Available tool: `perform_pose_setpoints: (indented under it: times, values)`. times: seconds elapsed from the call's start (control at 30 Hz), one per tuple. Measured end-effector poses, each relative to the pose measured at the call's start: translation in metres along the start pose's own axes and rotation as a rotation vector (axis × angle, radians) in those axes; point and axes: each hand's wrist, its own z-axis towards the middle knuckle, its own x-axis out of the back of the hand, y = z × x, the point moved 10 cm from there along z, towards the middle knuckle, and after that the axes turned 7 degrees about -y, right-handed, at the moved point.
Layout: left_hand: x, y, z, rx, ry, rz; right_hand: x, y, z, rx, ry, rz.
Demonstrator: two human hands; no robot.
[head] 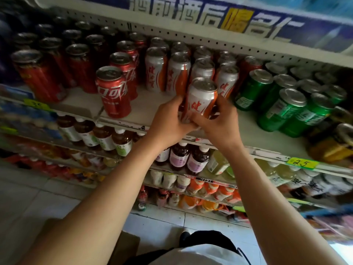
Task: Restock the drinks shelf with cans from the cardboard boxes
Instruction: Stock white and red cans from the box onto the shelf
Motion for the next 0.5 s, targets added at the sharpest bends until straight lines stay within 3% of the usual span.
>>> perform_pose_setpoints:
  times: [0.33, 0.5]
  values:
    - [-0.039, -0.017, 0.040, -0.018, -0.123, 0.080, 0.028, 0.036, 0.015, -0.059, 0.037, -0.099]
    - [-0.056, -0.018, 0.041, 0.012, -0.212, -0.033, 0.037, 0.050, 0.011, -0.155, -0.034, -0.165]
